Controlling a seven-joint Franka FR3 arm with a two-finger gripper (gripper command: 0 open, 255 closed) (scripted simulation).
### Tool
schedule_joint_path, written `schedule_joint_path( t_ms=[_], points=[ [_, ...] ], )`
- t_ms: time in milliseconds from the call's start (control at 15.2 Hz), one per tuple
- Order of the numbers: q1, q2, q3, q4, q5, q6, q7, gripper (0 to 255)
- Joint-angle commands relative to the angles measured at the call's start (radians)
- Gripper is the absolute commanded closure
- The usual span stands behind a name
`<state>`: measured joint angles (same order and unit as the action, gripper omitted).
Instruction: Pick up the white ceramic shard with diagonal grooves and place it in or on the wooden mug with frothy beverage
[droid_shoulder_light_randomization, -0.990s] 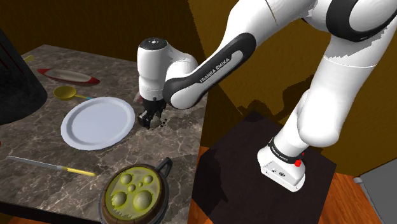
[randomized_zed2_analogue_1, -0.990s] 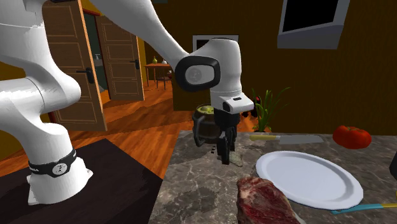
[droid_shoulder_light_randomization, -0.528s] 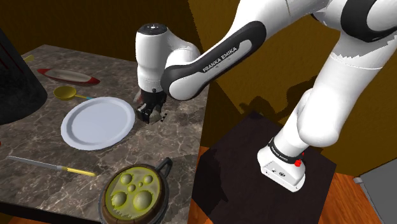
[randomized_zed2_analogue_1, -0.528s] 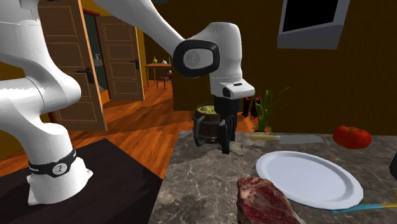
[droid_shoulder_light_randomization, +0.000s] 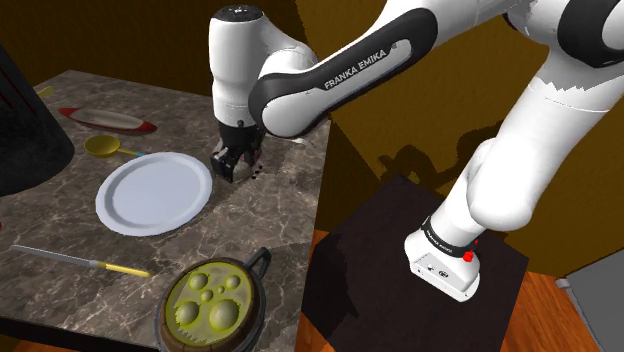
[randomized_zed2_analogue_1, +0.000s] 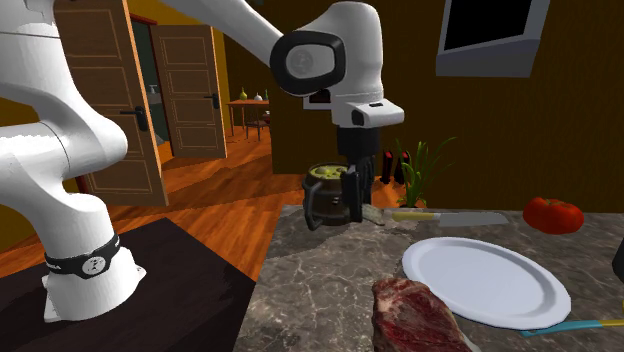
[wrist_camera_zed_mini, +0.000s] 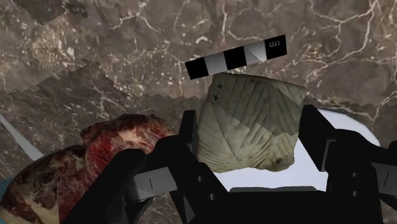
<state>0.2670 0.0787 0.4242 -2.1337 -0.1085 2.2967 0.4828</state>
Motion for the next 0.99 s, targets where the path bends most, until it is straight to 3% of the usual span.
schedule_joint_path(
  t_ms=[0, 726, 924],
  points=[
    [0.000, -0.013, 0.001, 0.015, 0.009, -0.026, -0.006, 255],
    [-0.004, -0.072, 0.002, 0.092, 0.048, -0.156, -0.037, 255],
    [0.031, -0.090, 0.036, 0.075, 0.049, -0.159, 0.031, 255]
  ],
)
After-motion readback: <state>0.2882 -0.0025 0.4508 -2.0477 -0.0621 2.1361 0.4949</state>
